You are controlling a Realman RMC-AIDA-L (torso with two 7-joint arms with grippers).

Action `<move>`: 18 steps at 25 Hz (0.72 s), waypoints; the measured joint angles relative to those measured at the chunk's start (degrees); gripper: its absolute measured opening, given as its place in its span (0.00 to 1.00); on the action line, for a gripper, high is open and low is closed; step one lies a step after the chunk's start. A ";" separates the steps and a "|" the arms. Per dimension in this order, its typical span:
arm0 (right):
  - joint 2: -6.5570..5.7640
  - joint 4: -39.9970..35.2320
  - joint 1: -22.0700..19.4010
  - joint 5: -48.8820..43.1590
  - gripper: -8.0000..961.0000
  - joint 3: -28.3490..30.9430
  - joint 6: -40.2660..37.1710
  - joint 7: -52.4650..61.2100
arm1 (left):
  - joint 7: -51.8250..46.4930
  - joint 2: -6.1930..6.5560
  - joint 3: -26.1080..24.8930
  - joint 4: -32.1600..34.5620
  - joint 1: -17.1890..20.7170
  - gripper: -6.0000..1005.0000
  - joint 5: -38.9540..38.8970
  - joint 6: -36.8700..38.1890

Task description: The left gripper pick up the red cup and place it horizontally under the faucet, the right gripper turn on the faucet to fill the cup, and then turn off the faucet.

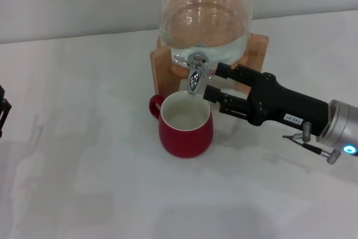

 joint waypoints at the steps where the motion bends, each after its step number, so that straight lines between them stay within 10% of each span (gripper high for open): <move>1: -0.13 -0.15 -0.05 0.00 0.78 0.29 0.07 -0.04 | 0.00 0.00 0.00 0.00 0.00 0.87 0.00 0.00; 18: -0.24 -5.07 -4.40 -1.58 0.78 0.41 -3.83 -0.02 | 0.00 0.00 0.00 0.18 -0.33 0.87 -0.09 -0.66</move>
